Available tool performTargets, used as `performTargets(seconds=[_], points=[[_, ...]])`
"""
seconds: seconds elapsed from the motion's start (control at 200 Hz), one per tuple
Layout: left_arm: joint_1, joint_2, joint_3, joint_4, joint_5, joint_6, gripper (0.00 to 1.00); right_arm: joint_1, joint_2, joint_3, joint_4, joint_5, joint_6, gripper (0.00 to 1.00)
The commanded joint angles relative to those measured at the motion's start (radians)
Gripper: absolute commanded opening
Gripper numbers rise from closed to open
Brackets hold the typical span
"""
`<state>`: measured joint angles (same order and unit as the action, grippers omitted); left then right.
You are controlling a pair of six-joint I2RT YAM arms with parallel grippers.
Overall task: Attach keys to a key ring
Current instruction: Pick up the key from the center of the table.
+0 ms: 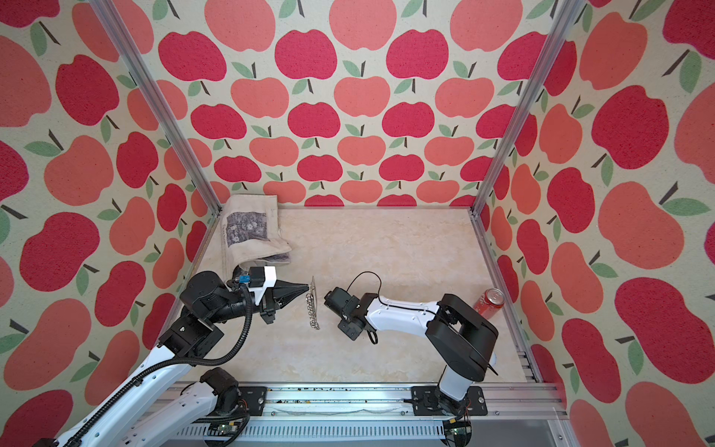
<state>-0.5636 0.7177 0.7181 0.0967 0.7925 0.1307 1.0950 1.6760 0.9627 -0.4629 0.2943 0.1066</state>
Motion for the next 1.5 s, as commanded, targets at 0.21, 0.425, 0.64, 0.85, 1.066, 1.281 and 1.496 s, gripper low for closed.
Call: performTargets(seconds=[0.21,0.425,0.64,0.85,1.066,1.281,1.496], points=[[-0.004,-0.018,0.003,0.010,-0.004,0.013,0.00,0.020,0.020,0.010,0.000,-0.037,-0.005,0.28],[-0.004,-0.020,-0.002,0.017,-0.004,0.011,0.00,0.025,0.037,0.017,0.007,-0.017,-0.010,0.28],[-0.004,-0.029,-0.002,0.006,-0.008,0.012,0.00,0.025,0.062,0.026,0.002,0.014,-0.012,0.23],[-0.004,-0.032,-0.002,0.005,-0.010,0.013,0.00,0.025,0.046,0.018,0.004,0.022,-0.012,0.09],[-0.004,-0.031,0.000,0.005,-0.010,0.013,0.00,0.025,-0.015,0.014,-0.037,0.004,-0.012,0.00],[-0.004,-0.027,0.003,0.008,-0.007,0.018,0.00,-0.014,-0.154,0.011,-0.095,-0.092,-0.011,0.00],[-0.004,-0.018,0.004,0.018,-0.004,0.022,0.00,-0.106,-0.352,-0.020,-0.077,-0.239,-0.014,0.00]])
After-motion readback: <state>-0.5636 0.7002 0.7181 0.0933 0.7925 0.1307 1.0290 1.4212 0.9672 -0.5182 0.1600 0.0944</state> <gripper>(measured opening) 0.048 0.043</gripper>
